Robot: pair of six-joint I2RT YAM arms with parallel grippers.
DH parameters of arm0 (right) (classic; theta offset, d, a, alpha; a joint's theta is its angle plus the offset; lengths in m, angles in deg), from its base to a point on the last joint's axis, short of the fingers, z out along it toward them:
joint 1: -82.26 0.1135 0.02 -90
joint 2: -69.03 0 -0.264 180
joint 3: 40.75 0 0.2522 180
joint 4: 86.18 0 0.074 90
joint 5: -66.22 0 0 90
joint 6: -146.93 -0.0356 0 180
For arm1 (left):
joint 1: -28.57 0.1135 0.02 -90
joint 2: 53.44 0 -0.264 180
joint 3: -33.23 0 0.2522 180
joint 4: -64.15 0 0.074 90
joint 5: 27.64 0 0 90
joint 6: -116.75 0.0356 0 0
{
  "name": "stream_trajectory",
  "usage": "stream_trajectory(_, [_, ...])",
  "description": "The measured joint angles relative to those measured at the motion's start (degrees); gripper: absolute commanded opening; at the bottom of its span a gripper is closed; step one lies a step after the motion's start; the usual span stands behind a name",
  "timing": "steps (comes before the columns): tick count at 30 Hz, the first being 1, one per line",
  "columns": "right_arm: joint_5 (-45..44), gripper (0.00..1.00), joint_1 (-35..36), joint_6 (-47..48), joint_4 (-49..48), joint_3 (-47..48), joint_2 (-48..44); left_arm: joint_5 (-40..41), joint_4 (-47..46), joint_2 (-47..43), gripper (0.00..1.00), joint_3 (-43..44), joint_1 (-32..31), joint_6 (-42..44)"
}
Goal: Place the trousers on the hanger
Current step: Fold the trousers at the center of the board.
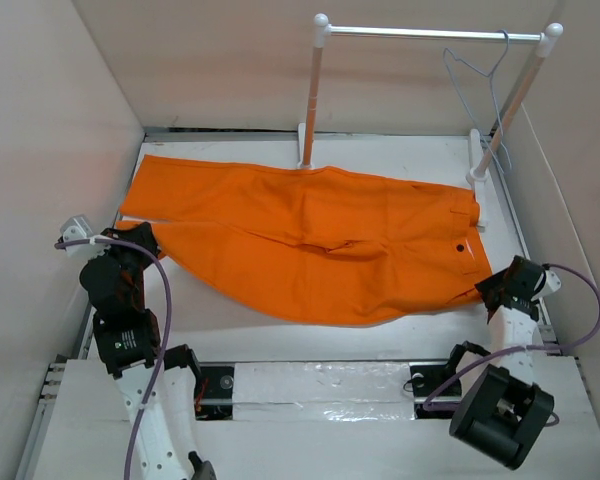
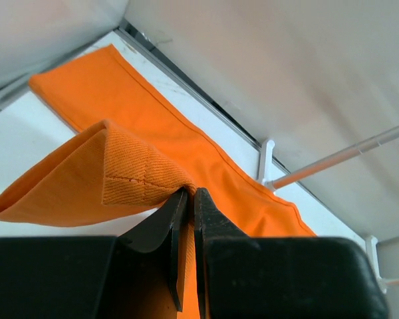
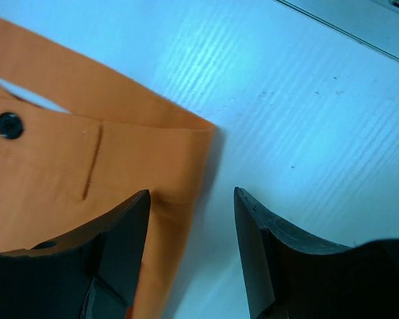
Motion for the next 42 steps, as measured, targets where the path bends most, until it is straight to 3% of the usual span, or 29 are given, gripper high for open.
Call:
stream_trajectory(5, [0.15,0.57,-1.31,-0.68,-0.13,1.38,6.12,3.54,0.42,-0.17,0.00,1.42,-1.51,0.87])
stream_trajectory(7, [0.81,0.41,-1.38,-0.90,-0.42,2.51,8.48,4.04,0.79,-0.17,0.00,1.42,-1.55,1.01])
stream_trajectory(9, [1.68,0.17,-1.38,-1.29,-0.81,3.54,10.45,4.50,1.22,-0.22,0.00,1.42,-1.55,1.11])
stream_trajectory(10, [2.10,0.00,-1.38,-1.73,-1.03,3.87,11.04,4.59,1.29,-0.26,0.00,1.42,-1.55,1.14])
stream_trajectory(17, [0.79,0.00,-1.55,-1.68,2.99,5.81,5.03,6.40,2.58,-0.50,0.00,1.90,-1.55,0.61])
stream_trajectory(28, [-8.24,0.00,-2.51,1.16,21.97,22.95,-9.51,12.02,3.65,0.59,0.00,7.37,-4.83,-1.09])
stream_trajectory(34, [-14.45,0.00,1.01,3.50,30.56,30.36,-8.24,15.72,2.95,0.48,0.00,6.21,-4.92,-0.61])
stream_trajectory(39, [-17.86,0.00,5.11,6.54,28.50,31.26,-5.81,16.39,1.77,2.14,0.00,2.69,-4.37,-0.68])
stream_trajectory(42, [-17.84,0.00,6.62,6.91,26.51,33.00,0.15,16.35,1.14,7.43,0.00,2.36,-2.62,-1.38])
